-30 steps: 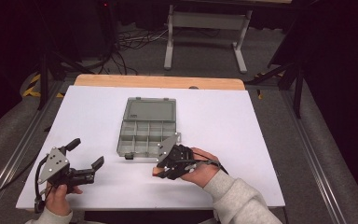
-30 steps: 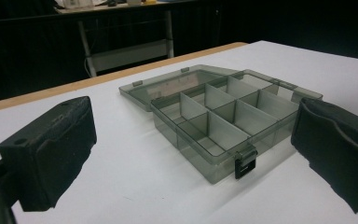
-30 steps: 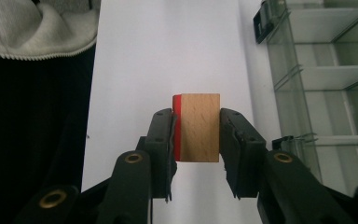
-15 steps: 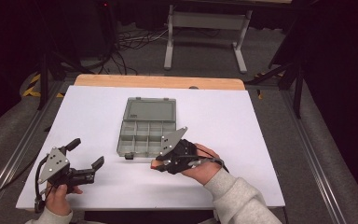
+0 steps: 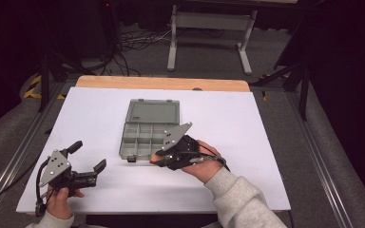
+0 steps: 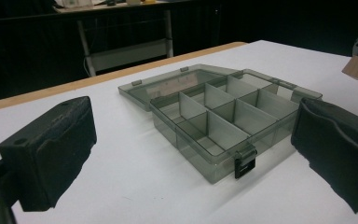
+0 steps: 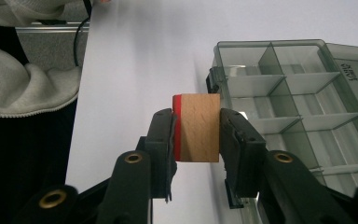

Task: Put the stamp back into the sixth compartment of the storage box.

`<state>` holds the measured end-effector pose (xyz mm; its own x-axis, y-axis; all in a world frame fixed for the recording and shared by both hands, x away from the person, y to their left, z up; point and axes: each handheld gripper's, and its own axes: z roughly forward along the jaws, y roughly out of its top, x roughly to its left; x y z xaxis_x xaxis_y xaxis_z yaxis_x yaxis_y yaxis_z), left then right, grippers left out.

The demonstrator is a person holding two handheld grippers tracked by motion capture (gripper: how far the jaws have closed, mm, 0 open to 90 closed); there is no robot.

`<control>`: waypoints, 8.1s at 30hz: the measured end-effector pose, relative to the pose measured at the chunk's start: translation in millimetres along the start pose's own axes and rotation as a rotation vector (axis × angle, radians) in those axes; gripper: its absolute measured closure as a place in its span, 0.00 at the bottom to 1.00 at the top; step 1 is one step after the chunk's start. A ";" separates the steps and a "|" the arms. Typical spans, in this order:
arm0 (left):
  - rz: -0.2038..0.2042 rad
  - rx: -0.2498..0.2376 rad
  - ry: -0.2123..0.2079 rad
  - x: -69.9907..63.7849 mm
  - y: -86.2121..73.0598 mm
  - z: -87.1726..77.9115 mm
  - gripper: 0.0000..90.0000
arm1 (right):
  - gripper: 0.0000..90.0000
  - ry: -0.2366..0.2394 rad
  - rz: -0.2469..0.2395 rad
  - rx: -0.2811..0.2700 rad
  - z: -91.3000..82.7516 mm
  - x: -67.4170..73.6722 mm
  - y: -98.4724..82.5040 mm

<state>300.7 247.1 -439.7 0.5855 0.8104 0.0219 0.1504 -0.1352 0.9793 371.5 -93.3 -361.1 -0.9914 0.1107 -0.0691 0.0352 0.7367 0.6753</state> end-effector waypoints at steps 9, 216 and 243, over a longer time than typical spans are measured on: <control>0.000 -0.001 0.000 0.3 0.1 -0.2 0.01 | 0.73 -0.021 -0.001 -0.002 2.6 -7.4 9.7; 0.002 0.004 -0.011 0.8 -0.2 0.6 0.01 | 0.00 -0.307 0.135 -0.271 -52.2 -1.0 -33.8; 0.006 0.002 -0.007 0.7 -1.6 0.9 0.01 | 0.00 -0.443 0.220 -0.467 -77.5 22.3 -125.8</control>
<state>301.7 247.3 -441.5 0.5919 0.8056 0.0269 0.1480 -0.1413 0.9788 335.2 -235.2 -390.7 -0.8188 0.5612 -0.1207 0.0736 0.3111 0.9475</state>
